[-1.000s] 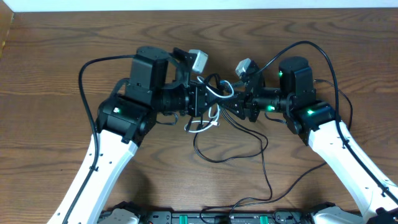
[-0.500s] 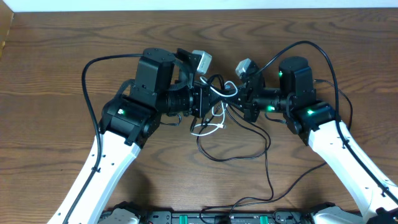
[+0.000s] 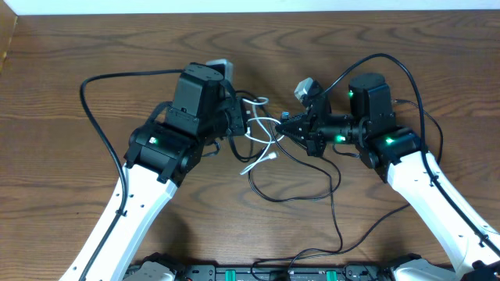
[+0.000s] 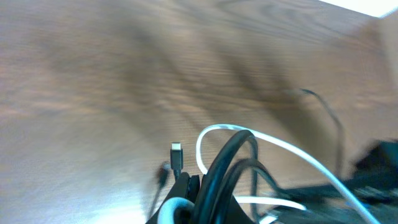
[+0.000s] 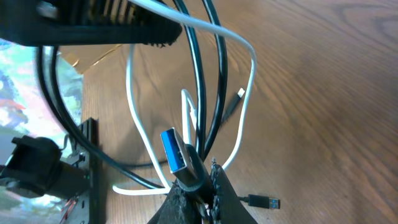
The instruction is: Untangle cables
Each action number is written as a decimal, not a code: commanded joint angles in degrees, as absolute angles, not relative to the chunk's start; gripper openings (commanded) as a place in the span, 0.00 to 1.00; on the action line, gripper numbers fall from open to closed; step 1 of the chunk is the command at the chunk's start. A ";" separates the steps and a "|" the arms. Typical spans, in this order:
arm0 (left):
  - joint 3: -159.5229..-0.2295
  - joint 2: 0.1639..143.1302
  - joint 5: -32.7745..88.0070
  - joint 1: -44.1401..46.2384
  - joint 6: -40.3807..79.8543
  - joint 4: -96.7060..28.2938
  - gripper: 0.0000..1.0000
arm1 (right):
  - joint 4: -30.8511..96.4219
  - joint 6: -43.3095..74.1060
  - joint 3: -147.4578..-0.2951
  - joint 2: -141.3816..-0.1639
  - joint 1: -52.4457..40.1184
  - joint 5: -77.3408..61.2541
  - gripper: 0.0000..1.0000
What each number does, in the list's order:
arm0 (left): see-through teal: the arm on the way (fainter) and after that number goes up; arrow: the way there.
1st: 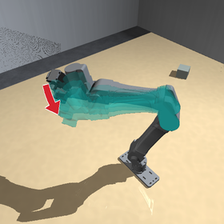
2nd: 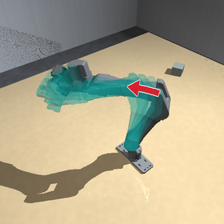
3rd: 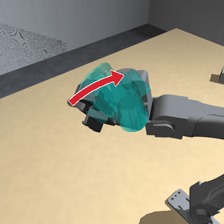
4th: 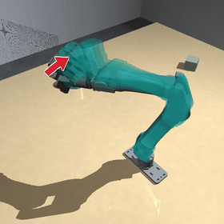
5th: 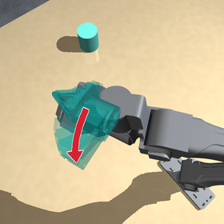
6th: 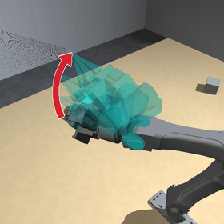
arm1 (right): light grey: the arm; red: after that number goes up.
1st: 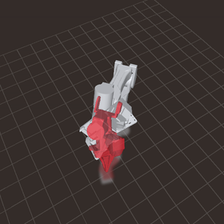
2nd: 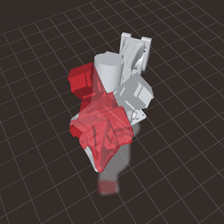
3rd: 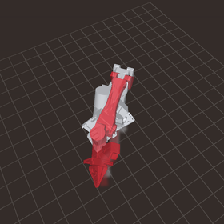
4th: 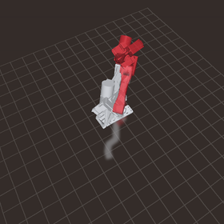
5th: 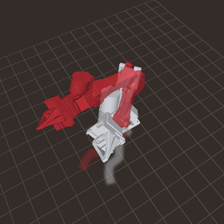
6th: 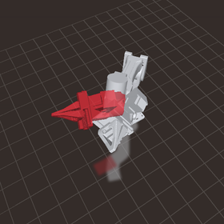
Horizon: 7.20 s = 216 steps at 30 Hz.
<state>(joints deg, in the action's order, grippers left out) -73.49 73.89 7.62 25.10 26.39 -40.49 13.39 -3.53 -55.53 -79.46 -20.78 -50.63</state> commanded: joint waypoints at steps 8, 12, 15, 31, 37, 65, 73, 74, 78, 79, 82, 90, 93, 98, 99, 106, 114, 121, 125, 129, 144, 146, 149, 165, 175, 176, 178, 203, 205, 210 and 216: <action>-74.13 73.78 -9.76 24.62 31.99 -47.79 0.08 | 13.04 -3.40 -55.70 -79.42 -20.97 -50.92 0.01; -74.11 73.78 -9.74 23.73 32.01 -48.40 0.08 | 13.08 1.30 -55.70 -79.42 -20.93 -45.45 0.01; -74.11 73.78 -9.72 23.14 32.03 -49.06 0.08 | 13.54 8.29 -55.70 -79.42 -20.80 -37.69 0.01; -74.11 73.78 -9.69 23.05 31.57 -50.33 0.08 | 24.36 23.77 -55.70 -79.42 -20.08 -17.28 0.14; -74.11 73.78 -7.38 23.05 30.11 -50.22 0.08 | 24.21 21.34 -55.70 -79.42 -20.36 -19.31 0.18; -74.11 73.78 35.55 23.16 8.99 -39.79 0.08 | 15.18 -3.64 -55.70 -79.42 -27.38 -33.76 0.01; -74.11 73.78 19.94 23.16 16.43 -39.79 0.08 | 18.90 -3.27 -55.70 -79.42 -27.38 -33.76 0.01; -74.11 73.78 18.70 23.16 17.50 -39.77 0.08 | 19.35 -3.27 -55.70 -79.42 -27.38 -33.76 0.01; -74.11 73.78 11.42 23.16 22.96 -39.99 0.08 | 21.34 -3.22 -55.70 -79.42 -27.35 -32.53 0.01; -74.11 73.78 9.69 23.16 24.27 -40.16 0.08 | 21.76 -2.83 -55.70 -79.42 -27.35 -31.51 0.01; -74.11 73.78 5.52 23.16 28.53 -40.91 0.08 | 22.76 2.44 -55.70 -79.42 -27.29 -24.80 0.01; -74.11 73.78 3.16 23.16 31.18 -41.74 0.08 | 26.79 16.99 -55.70 -79.42 -25.87 -8.95 0.04; -74.11 73.78 3.66 23.16 30.00 -41.85 0.08 | 26.83 16.93 -55.70 -79.42 -25.82 -8.95 0.58; -74.11 73.78 8.64 23.16 19.99 -42.81 0.08 | 26.59 16.86 -55.70 -79.42 -25.82 -9.21 0.89; -74.11 73.78 9.50 23.16 18.31 -43.09 0.08 | 26.44 16.82 -55.70 -79.42 -25.82 -9.45 0.91; -74.11 73.69 13.98 23.16 6.76 -43.72 0.08 | 22.85 4.08 -55.70 -79.42 -25.93 -24.32 0.94; -74.13 73.32 23.70 23.16 -2.04 -42.98 0.08 | 19.42 -2.87 -55.70 -79.42 -25.93 -32.75 0.97; -74.15 72.71 33.04 23.16 -3.53 -40.42 0.08 | 17.54 -2.85 -55.70 -79.85 -25.91 -31.14 0.97; -74.15 72.16 38.61 23.16 -7.88 -40.38 0.08 | 17.08 -2.81 -55.70 -81.54 -25.91 -29.17 0.94; -74.15 71.37 40.66 23.16 -10.15 -40.45 0.08 | 16.51 -2.61 -55.70 -84.82 -25.89 -28.56 0.43; -74.04 71.53 -20.47 22.87 -10.48 -48.42 0.08 | 15.97 3.18 -55.70 -88.40 -19.42 -16.97 0.01; -74.04 72.55 -26.52 22.00 -10.46 -48.71 0.08 | 15.57 3.16 -55.70 -88.40 -17.65 -15.94 0.01; -74.02 74.35 -28.80 19.46 -10.46 -48.80 0.08 | 14.90 3.18 -55.70 -88.40 -14.85 -15.49 0.01; -74.04 89.01 -24.47 7.92 -5.43 -46.15 0.08 | 9.61 5.50 -55.70 -88.51 -9.06 -16.56 0.02; -74.02 95.11 -24.12 5.04 1.10 -46.24 0.08 | 11.00 5.50 -55.68 -88.53 -8.99 -14.68 0.98; -74.04 94.94 -22.52 4.80 1.19 -46.72 0.08 | 11.55 5.50 -55.68 -88.53 -8.99 -14.68 0.99; -74.04 94.45 -18.04 4.67 1.10 -47.59 0.09 | 12.91 5.50 -55.68 -88.53 -8.99 -14.70 0.99; -74.06 83.83 -3.92 4.67 -1.87 -50.52 0.92 | 15.49 4.19 -55.37 -88.53 -11.40 -18.74 0.99; -74.06 80.18 -1.54 4.67 -1.87 -48.73 0.92 | 15.49 2.83 -55.37 -88.53 -12.21 -20.78 0.99; -74.06 73.14 0.03 4.67 -1.85 -47.27 0.92 | 15.73 2.68 -55.37 -88.53 -14.37 -20.73 0.99; -74.06 66.96 0.01 4.67 -1.85 -47.29 0.92 | 16.03 2.66 -55.37 -88.53 -16.95 -20.71 0.99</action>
